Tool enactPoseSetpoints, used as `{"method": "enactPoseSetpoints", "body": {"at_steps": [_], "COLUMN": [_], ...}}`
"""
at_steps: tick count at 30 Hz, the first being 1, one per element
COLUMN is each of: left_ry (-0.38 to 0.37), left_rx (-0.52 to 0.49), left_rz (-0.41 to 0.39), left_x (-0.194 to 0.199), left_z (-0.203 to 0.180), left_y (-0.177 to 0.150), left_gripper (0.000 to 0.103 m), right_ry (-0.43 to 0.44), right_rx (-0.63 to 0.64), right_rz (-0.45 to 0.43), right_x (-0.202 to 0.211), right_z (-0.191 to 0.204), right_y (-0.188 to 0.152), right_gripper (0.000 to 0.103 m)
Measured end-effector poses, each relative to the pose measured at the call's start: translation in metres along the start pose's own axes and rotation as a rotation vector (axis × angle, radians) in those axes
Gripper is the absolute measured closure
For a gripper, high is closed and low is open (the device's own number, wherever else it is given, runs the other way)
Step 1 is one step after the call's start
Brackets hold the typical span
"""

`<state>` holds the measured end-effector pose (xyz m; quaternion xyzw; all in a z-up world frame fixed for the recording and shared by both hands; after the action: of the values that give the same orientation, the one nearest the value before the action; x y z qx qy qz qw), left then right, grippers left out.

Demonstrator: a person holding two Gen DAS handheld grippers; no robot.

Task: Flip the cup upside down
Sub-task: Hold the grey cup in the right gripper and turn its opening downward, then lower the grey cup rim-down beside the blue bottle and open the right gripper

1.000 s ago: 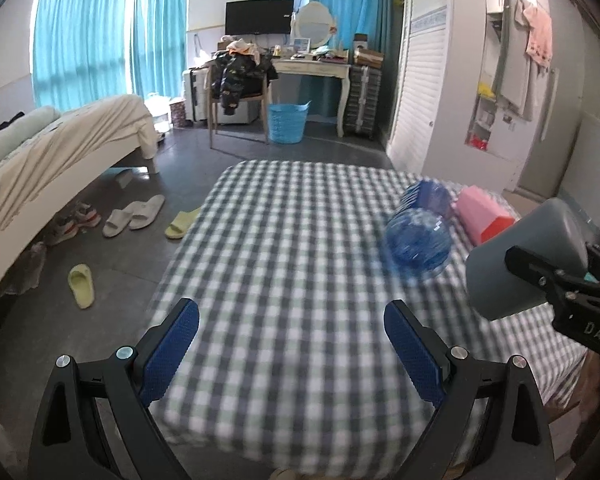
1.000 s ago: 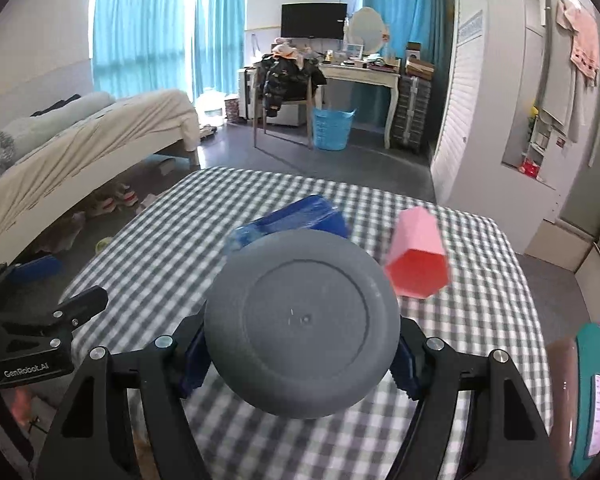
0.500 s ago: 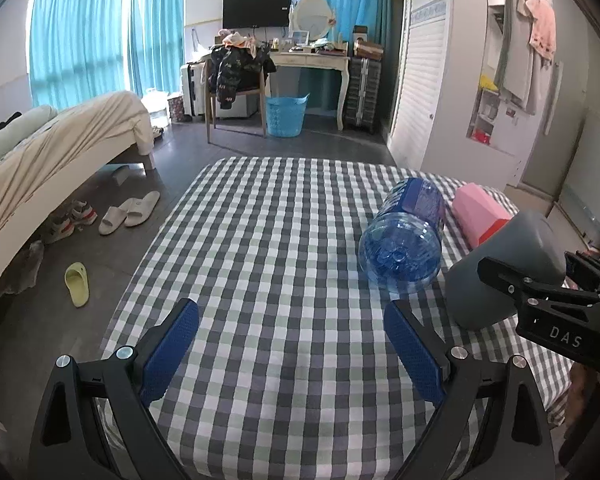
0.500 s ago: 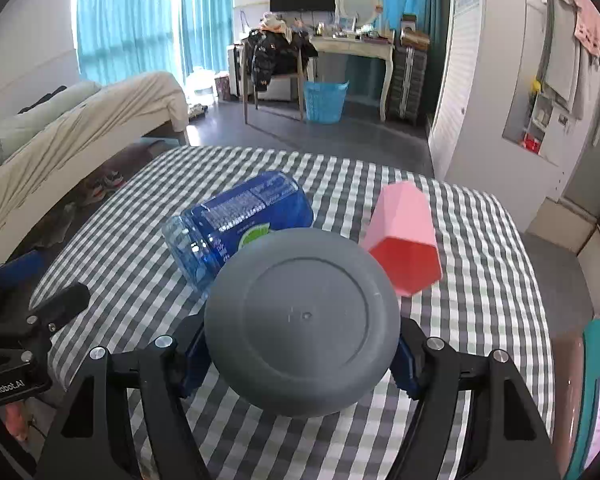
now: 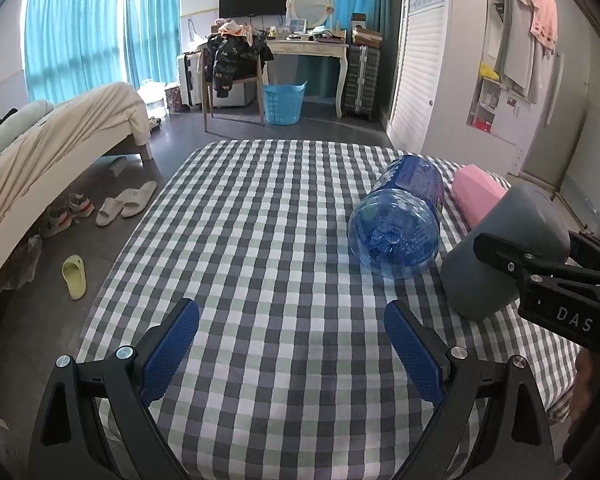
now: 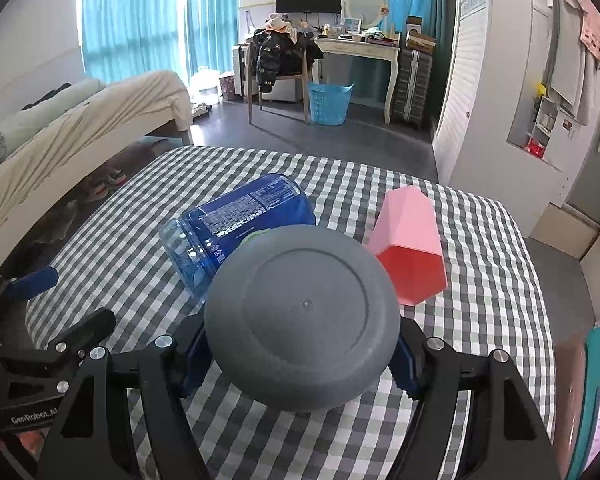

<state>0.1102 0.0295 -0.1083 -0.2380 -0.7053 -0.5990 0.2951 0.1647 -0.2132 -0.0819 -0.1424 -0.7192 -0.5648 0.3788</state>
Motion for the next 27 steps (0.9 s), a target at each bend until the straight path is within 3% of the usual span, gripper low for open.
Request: {"method": "enactPoseSetpoints", "body": {"at_steps": [5,7,8,9,17,23,27], "left_ry": [0.001,-0.002,-0.002,-0.003,-0.004,-0.036,-0.087], "left_rx": [0.003,0.002,0.0,-0.003,-0.016,-0.028,0.008], "left_rz": [-0.004,-0.005,-0.006,-0.007,-0.036,-0.135,-0.249], "left_x": [0.003,0.005,0.006,0.007,0.022,0.057,0.087], "left_z": [-0.003,-0.002,-0.003,-0.004,-0.01,-0.028,-0.042], "left_y": [-0.001,-0.002,-0.002,-0.002,0.0,0.011,0.015], "left_gripper": [0.007,0.007,0.007,0.007,0.007,0.007,0.007], "right_ry": [0.005,0.007,0.007,0.008,0.006,-0.043,-0.064], "right_rx": [-0.015,-0.028,-0.033,-0.039,-0.073,-0.103,-0.119], "right_rz": [0.019,0.017,0.007,-0.009,-0.158,-0.266,-0.317], "right_x": [-0.003,0.0,0.003,0.007,0.061,0.107,0.133], "right_z": [-0.004,-0.006,-0.008,-0.01,-0.021,-0.046,-0.059], "right_y": [0.003,0.004,0.004,0.006,0.02,0.021,0.01], "right_gripper": [0.031,0.026,0.017,0.015,0.015,0.015,0.015]}}
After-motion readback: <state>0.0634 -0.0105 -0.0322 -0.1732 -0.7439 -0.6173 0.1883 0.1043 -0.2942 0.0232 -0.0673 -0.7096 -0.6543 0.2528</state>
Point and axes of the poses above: each gripper's, at about its wrist camera, not at the fingertips, and x roughly against the way its jaws point, z to its left, y to its top, the point moved 4 cm from there along -x, roughly the way its jaws point, and after that the axes turned 7 degrees about x, right-handed, at the moved point
